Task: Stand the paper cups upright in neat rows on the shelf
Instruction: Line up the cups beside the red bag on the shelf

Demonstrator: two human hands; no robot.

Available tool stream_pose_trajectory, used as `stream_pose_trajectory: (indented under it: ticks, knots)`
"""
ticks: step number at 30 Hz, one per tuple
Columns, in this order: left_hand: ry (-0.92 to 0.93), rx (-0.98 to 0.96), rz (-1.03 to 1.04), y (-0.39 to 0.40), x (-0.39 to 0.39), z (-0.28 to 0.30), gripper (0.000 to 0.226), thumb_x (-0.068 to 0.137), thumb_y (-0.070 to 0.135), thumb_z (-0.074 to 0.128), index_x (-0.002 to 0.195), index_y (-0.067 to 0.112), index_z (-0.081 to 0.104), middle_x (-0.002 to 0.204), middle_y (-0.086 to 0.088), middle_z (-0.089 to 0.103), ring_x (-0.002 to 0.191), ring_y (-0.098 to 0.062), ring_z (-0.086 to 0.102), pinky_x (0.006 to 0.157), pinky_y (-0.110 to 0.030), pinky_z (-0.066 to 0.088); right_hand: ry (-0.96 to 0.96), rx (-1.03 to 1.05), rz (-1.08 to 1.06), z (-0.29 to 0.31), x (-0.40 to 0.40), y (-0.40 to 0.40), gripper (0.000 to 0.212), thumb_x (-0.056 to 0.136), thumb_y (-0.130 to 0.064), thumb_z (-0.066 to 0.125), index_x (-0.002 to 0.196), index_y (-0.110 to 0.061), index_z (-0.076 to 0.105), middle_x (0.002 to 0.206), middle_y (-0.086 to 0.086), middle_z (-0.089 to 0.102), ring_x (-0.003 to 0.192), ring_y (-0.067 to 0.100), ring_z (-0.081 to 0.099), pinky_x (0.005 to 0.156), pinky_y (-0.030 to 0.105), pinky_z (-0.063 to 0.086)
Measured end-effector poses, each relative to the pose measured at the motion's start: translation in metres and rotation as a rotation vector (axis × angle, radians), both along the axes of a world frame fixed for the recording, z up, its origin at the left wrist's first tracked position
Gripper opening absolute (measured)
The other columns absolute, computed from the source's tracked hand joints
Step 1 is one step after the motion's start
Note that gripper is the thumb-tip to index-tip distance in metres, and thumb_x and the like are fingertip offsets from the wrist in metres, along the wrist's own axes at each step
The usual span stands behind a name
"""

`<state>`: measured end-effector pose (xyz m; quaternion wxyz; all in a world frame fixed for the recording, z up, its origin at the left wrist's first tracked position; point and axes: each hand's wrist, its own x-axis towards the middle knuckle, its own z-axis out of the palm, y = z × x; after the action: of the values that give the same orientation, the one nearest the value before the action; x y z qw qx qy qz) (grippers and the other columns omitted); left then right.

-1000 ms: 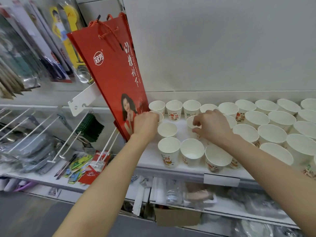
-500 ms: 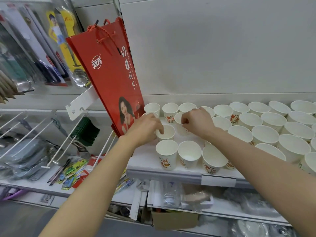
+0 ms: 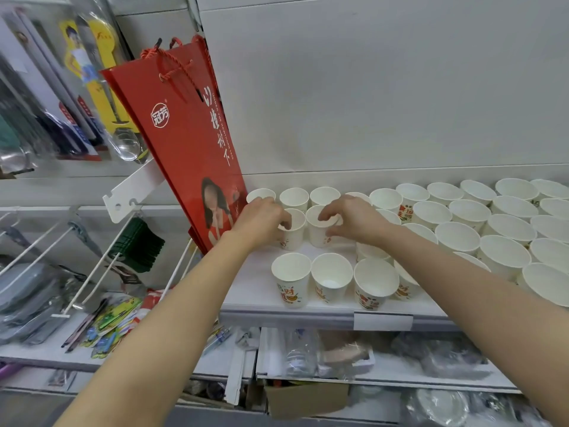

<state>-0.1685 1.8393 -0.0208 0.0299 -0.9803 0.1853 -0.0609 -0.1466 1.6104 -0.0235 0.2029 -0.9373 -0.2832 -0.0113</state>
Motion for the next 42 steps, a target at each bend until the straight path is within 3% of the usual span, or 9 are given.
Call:
stream_pose_trajectory:
  ticks: [7,10,13,15,22,29,33,38,42]
  knots:
    - [-0.014,-0.021,0.045,-0.004,0.001,0.002,0.009,0.087,0.033,0.066,0.088,0.025,0.071,0.074,0.006,0.053,0.079,-0.021,0.055,0.059,-0.029,0.027,-0.119,-0.095,-0.030,-0.004,0.000,0.003,0.016,0.078,-0.011,0.064,0.084,-0.023,0.073,0.086,-0.002,0.070,0.087,0.020,0.059,0.074,0.037,0.048]
    - [-0.008,-0.089,0.012,-0.007,0.001,0.002,0.022,0.085,0.040,0.070,0.104,0.028,0.071,0.093,0.006,0.068,0.093,-0.021,0.060,0.064,-0.027,0.032,-0.125,-0.085,-0.026,-0.004,-0.001,0.005,0.011,0.080,-0.017,0.066,0.086,-0.023,0.073,0.084,-0.003,0.069,0.087,0.017,0.055,0.073,0.035,0.046]
    - [0.025,-0.131,-0.010,0.002,0.005,0.000,0.036,0.079,0.038,0.077,0.113,0.033,0.068,0.103,0.005,0.065,0.100,-0.021,0.055,0.075,-0.030,0.037,-0.155,-0.081,0.000,-0.005,0.001,0.002,0.014,0.078,-0.021,0.072,0.092,-0.021,0.073,0.087,-0.004,0.068,0.091,0.017,0.052,0.075,0.032,0.042]
    - [0.033,-0.086,-0.016,0.007,0.008,-0.001,0.032,0.079,0.034,0.076,0.110,0.037,0.068,0.101,0.004,0.065,0.099,-0.024,0.056,0.082,-0.033,0.042,-0.192,-0.092,0.009,-0.007,0.003,-0.002,0.018,0.077,-0.018,0.074,0.094,-0.019,0.073,0.089,-0.004,0.070,0.092,0.019,0.053,0.075,0.030,0.039]
    - [-0.025,-0.014,-0.055,0.003,0.009,-0.001,0.009,0.085,0.030,0.066,0.088,0.029,0.075,0.078,0.004,0.069,0.074,-0.020,0.050,0.081,-0.037,0.043,-0.213,-0.098,-0.002,-0.011,0.003,0.004,0.010,0.076,-0.010,0.067,0.078,-0.019,0.072,0.075,-0.001,0.068,0.080,0.022,0.054,0.072,0.038,0.045]
    - [-0.025,-0.061,-0.067,0.002,0.007,-0.002,0.011,0.085,0.027,0.067,0.092,0.028,0.075,0.085,0.005,0.071,0.083,-0.021,0.059,0.069,-0.029,0.031,-0.207,-0.110,-0.004,-0.013,0.001,0.005,0.008,0.077,-0.013,0.066,0.079,-0.018,0.072,0.073,0.000,0.068,0.080,0.022,0.052,0.071,0.040,0.046]
    - [0.010,-0.084,-0.049,-0.001,0.005,-0.003,0.011,0.085,0.026,0.068,0.093,0.028,0.074,0.091,0.006,0.072,0.089,-0.021,0.061,0.069,-0.030,0.036,-0.212,-0.110,-0.009,-0.015,-0.001,0.004,0.009,0.078,-0.012,0.065,0.079,-0.018,0.071,0.075,0.000,0.068,0.083,0.024,0.053,0.071,0.040,0.046]
    - [0.052,-0.274,0.046,0.002,-0.005,0.007,0.030,0.082,0.034,0.075,0.112,0.033,0.070,0.111,0.008,0.068,0.104,-0.019,0.059,0.081,-0.035,0.049,-0.181,0.035,-0.050,-0.007,-0.010,-0.003,0.019,0.080,-0.020,0.073,0.099,-0.018,0.073,0.094,-0.002,0.071,0.093,0.019,0.054,0.081,0.035,0.044]
    - [-0.032,-0.566,0.071,0.009,-0.043,0.017,0.014,0.082,0.032,0.076,0.096,0.031,0.075,0.096,0.016,0.070,0.095,-0.007,0.058,0.082,-0.031,0.046,-0.231,0.220,-0.091,0.007,-0.038,-0.023,0.013,0.079,-0.018,0.074,0.092,-0.020,0.075,0.086,-0.003,0.072,0.085,0.018,0.056,0.075,0.035,0.046]
